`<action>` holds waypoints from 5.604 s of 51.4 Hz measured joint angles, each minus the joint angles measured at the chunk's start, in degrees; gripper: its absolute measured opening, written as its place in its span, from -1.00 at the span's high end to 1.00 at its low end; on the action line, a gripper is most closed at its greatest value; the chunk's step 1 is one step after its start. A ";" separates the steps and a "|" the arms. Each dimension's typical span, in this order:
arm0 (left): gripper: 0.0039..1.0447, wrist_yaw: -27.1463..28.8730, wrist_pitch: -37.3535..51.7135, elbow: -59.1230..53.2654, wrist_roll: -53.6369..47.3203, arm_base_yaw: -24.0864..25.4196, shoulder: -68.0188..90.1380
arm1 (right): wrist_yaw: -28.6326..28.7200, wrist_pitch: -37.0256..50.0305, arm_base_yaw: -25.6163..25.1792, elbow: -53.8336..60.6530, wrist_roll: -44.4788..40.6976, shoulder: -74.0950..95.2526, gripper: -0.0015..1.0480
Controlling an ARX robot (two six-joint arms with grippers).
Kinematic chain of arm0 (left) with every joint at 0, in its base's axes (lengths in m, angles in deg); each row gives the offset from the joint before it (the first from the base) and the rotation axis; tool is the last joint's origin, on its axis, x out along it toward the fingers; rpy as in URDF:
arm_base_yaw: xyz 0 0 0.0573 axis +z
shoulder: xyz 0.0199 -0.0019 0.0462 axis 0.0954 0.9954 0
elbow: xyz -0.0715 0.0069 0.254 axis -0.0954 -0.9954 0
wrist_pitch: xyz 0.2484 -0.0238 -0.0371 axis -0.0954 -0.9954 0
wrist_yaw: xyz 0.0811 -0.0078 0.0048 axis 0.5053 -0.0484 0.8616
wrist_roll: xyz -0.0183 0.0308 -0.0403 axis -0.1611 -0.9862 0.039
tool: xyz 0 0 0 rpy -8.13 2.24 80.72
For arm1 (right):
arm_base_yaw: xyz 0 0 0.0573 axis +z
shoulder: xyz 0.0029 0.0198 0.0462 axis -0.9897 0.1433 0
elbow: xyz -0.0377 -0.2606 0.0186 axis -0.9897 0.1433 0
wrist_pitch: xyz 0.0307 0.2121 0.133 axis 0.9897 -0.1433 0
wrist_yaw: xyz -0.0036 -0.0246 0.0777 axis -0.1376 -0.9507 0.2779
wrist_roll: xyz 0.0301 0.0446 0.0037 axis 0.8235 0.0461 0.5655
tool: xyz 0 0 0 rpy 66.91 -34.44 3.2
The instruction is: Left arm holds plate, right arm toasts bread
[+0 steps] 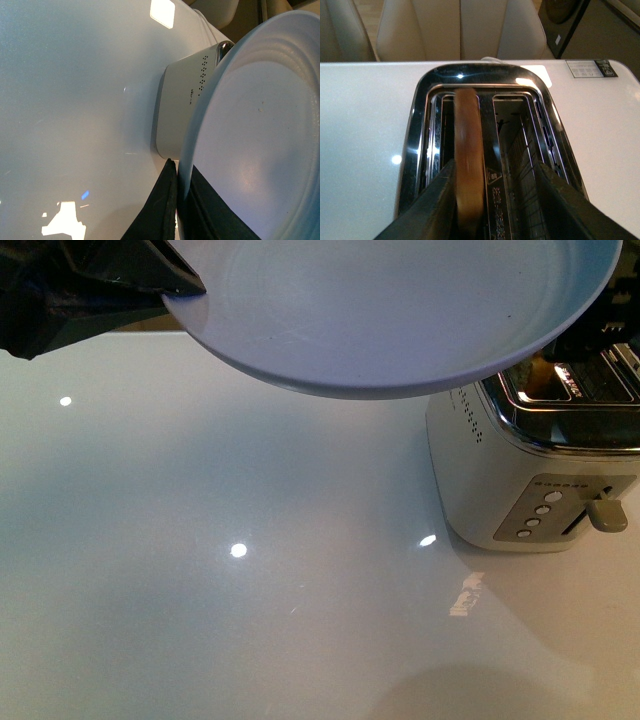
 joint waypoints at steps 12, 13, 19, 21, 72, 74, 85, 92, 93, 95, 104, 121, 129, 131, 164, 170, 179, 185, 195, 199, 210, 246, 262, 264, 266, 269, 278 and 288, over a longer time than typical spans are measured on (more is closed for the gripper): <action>0.95 0.00 0.00 0.00 0.00 0.00 0.00 | 0.00 0.20 -0.17 3.78 0.17 -4.15 -0.67; 0.95 0.00 0.00 0.00 0.00 0.00 0.00 | 0.00 0.20 -0.22 4.15 0.15 -5.05 -0.73; 0.95 0.00 0.00 0.00 0.00 0.00 0.00 | 0.13 -1.68 -0.81 7.04 -1.11 -12.68 -0.82; 0.95 0.00 0.00 0.00 0.00 0.00 0.00 | 0.24 -3.30 -0.87 8.63 -1.92 -16.09 -0.83; 0.95 -0.04 0.00 0.07 0.00 -0.02 -0.09 | 22.86 1.51 -16.35 38.95 -3.80 -58.23 0.96; 0.95 -0.09 0.00 0.07 0.00 -0.02 -0.09 | 22.93 0.52 -16.37 38.95 -3.80 -59.49 0.96; 0.95 -0.07 0.00 0.07 0.00 -0.02 -0.11 | 22.91 -6.08 -16.41 38.99 -3.80 -67.08 0.96; 0.95 -0.04 0.00 0.07 0.00 0.00 -0.11 | 22.91 -9.88 -16.41 38.99 -3.80 -71.06 0.96; 0.95 -0.04 0.00 0.07 0.00 0.00 -0.11 | 22.91 -10.49 -16.41 38.99 -3.80 -71.69 0.96; 0.95 -0.07 0.00 0.07 0.00 -0.02 -0.11 | 22.91 -11.39 -16.41 38.99 -3.80 -72.70 0.96; 0.95 -0.04 0.00 0.07 0.00 -0.02 -0.11 | 22.91 -16.57 -16.41 39.01 -3.80 -78.09 0.96; 0.95 -0.04 0.00 0.07 -0.02 0.00 -0.11 | 22.91 -23.34 -16.41 39.01 -3.80 -84.98 0.96; 0.95 -0.04 0.00 0.07 0.00 -0.02 -0.11 | 22.91 -25.79 -16.41 39.01 -3.80 -87.45 0.96; 0.95 -0.04 0.00 0.07 0.00 0.00 -0.11 | 22.91 -26.51 -16.41 39.01 -3.80 -88.17 0.96; 0.95 -0.13 0.00 0.07 0.00 -0.07 -0.15 | 22.86 -37.92 -16.41 38.99 -3.67 -99.21 0.77; 0.95 -0.09 0.00 0.07 0.00 -0.07 -0.15 | 22.86 -37.92 -16.41 38.99 -3.67 -99.21 0.44; 0.95 -0.15 0.00 0.07 0.00 -0.07 -0.15 | 22.86 -37.92 -16.41 38.99 -3.67 -99.23 -0.06; 0.95 -0.15 0.00 0.07 0.00 -0.07 -0.15 | 22.86 -37.92 -16.41 38.99 -3.67 -99.23 -0.36; 0.95 -0.15 0.00 0.07 0.00 -0.07 -0.15 | 22.86 -37.92 -16.41 38.99 -3.61 -99.23 -0.86; 0.95 -0.17 0.00 0.07 0.00 -0.07 -0.15 | 22.86 -37.92 -16.41 38.99 -3.61 -99.23 -0.82; 0.95 3.32 -2.51 0.92 0.74 -0.57 -0.15 | 22.86 -37.92 -16.41 38.99 -3.61 -99.23 -0.83; 0.95 -2.08 4.48 2.69 -7.13 21.73 10.95 | 22.84 -37.92 -16.41 38.99 -3.61 -99.27 -0.83; 0.95 -0.72 15.37 2.05 -9.79 29.88 29.16 | 22.84 -37.92 -16.41 38.99 -3.61 -99.27 -0.83; 0.95 -0.37 16.35 2.05 -9.79 30.58 31.47 | 22.84 -37.92 -16.41 38.99 -3.61 -99.27 -0.83; 0.95 0.50 17.53 2.03 -9.79 31.41 34.29 | 22.84 -37.92 -16.41 38.99 -3.61 -99.27 -0.83; 0.95 1.09 18.73 1.97 -9.38 32.35 36.92 | 22.84 -37.92 -16.41 38.99 -3.61 -99.27 -0.83; 0.95 1.92 23.41 1.62 -7.32 34.23 44.00 | 22.84 -37.92 -16.41 38.99 -3.61 -99.27 -0.83; 0.95 1.68 26.58 1.66 -6.08 34.45 49.16 | 22.84 -37.92 -16.41 38.99 -3.61 -99.27 -0.83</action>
